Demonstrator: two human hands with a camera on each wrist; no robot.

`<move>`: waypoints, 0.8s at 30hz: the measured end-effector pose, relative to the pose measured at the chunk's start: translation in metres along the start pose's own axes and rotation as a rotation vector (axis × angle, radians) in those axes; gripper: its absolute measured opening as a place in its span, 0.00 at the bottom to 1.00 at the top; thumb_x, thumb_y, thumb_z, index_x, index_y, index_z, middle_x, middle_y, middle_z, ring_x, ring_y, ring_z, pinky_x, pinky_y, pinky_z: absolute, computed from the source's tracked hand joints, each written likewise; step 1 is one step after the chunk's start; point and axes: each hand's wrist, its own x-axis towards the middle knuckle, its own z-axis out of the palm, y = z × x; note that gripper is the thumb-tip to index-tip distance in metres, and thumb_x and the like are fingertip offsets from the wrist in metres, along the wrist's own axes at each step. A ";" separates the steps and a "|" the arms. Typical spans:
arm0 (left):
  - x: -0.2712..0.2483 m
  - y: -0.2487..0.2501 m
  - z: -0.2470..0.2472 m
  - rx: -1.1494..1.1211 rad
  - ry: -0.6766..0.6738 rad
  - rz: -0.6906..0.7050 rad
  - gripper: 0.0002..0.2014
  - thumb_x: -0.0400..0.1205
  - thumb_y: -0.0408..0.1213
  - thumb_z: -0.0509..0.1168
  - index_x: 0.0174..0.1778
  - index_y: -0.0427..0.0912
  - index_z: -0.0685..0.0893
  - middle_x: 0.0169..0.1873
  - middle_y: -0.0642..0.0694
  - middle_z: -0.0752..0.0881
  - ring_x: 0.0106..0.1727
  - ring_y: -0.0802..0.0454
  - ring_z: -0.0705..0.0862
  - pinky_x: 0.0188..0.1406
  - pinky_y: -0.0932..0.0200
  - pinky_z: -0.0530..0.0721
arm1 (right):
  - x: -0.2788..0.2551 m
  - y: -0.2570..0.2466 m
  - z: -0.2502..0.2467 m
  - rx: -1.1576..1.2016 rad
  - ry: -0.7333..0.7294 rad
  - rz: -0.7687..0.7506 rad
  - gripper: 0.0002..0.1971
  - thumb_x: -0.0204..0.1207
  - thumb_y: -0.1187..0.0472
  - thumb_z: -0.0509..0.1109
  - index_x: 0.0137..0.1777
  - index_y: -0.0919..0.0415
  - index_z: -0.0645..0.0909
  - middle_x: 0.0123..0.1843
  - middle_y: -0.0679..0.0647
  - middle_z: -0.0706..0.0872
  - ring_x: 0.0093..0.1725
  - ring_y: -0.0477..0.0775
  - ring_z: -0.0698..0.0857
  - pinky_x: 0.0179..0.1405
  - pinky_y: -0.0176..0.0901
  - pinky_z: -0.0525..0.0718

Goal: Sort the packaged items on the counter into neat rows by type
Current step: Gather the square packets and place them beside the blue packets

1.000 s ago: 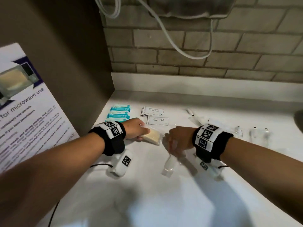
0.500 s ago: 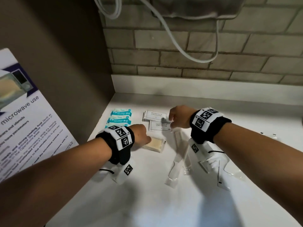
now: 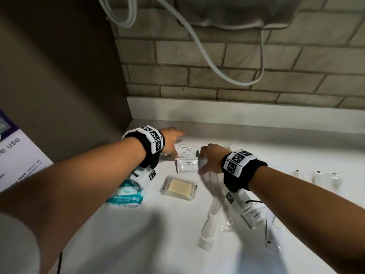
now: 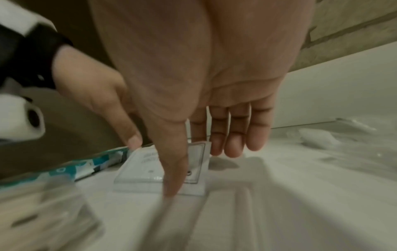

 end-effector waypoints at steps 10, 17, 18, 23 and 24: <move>0.017 -0.020 0.018 -0.064 0.007 0.049 0.22 0.68 0.37 0.80 0.58 0.41 0.85 0.50 0.45 0.89 0.52 0.42 0.87 0.40 0.62 0.74 | 0.034 0.009 -0.030 0.591 -0.041 0.049 0.08 0.76 0.69 0.73 0.41 0.61 0.76 0.32 0.58 0.86 0.24 0.48 0.84 0.29 0.40 0.87; 0.016 -0.027 0.024 -0.155 0.065 0.042 0.38 0.68 0.37 0.81 0.75 0.43 0.75 0.68 0.46 0.82 0.66 0.46 0.82 0.63 0.62 0.77 | 0.055 0.000 -0.022 0.467 -0.104 0.113 0.06 0.75 0.66 0.72 0.38 0.65 0.80 0.38 0.65 0.88 0.34 0.61 0.84 0.52 0.55 0.88; 0.017 -0.027 0.024 -0.159 0.061 0.047 0.39 0.68 0.37 0.81 0.75 0.43 0.74 0.69 0.46 0.82 0.67 0.46 0.81 0.64 0.62 0.77 | 0.058 -0.002 -0.020 0.450 -0.099 0.128 0.06 0.74 0.66 0.73 0.38 0.66 0.80 0.35 0.62 0.87 0.30 0.59 0.84 0.49 0.54 0.88; 0.019 -0.025 0.023 -0.150 0.042 0.045 0.42 0.66 0.41 0.81 0.77 0.44 0.71 0.71 0.46 0.80 0.68 0.47 0.80 0.63 0.64 0.75 | 0.066 -0.005 -0.015 0.445 -0.087 0.159 0.09 0.73 0.63 0.73 0.33 0.67 0.84 0.30 0.58 0.87 0.18 0.48 0.82 0.33 0.41 0.87; 0.020 -0.023 0.023 -0.143 0.040 0.050 0.42 0.66 0.43 0.81 0.77 0.44 0.72 0.70 0.47 0.80 0.67 0.46 0.81 0.60 0.64 0.74 | 0.067 -0.005 -0.015 0.449 -0.079 0.159 0.09 0.73 0.63 0.74 0.33 0.67 0.84 0.30 0.58 0.87 0.18 0.48 0.82 0.32 0.41 0.87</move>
